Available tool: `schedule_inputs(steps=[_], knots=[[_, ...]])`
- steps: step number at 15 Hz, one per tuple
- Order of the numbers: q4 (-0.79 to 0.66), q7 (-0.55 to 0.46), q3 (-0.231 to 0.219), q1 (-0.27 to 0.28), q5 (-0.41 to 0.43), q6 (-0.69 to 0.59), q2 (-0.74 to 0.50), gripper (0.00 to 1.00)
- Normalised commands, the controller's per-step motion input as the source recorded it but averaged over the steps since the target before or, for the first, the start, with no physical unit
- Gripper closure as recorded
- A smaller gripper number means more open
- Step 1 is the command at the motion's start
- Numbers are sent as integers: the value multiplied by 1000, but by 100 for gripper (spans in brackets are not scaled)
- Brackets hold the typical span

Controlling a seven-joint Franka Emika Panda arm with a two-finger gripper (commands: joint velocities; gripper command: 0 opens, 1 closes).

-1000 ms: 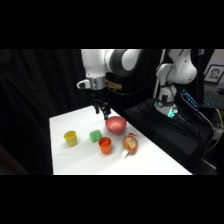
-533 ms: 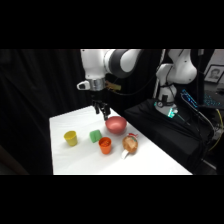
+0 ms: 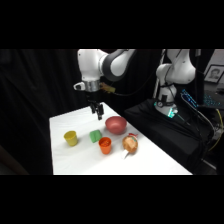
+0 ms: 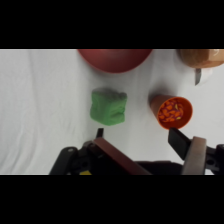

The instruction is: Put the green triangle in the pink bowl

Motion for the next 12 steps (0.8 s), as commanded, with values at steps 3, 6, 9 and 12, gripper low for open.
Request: schedule_inputs(steps=[3,6,9,12], knots=[[227,-138,-1,-83,181,218,292,0],[262,-120,11,-92,145,200,352,0],[254,-87,19,-82,74,176,320,0],[230,-49,24,-52,9,170,255,0]])
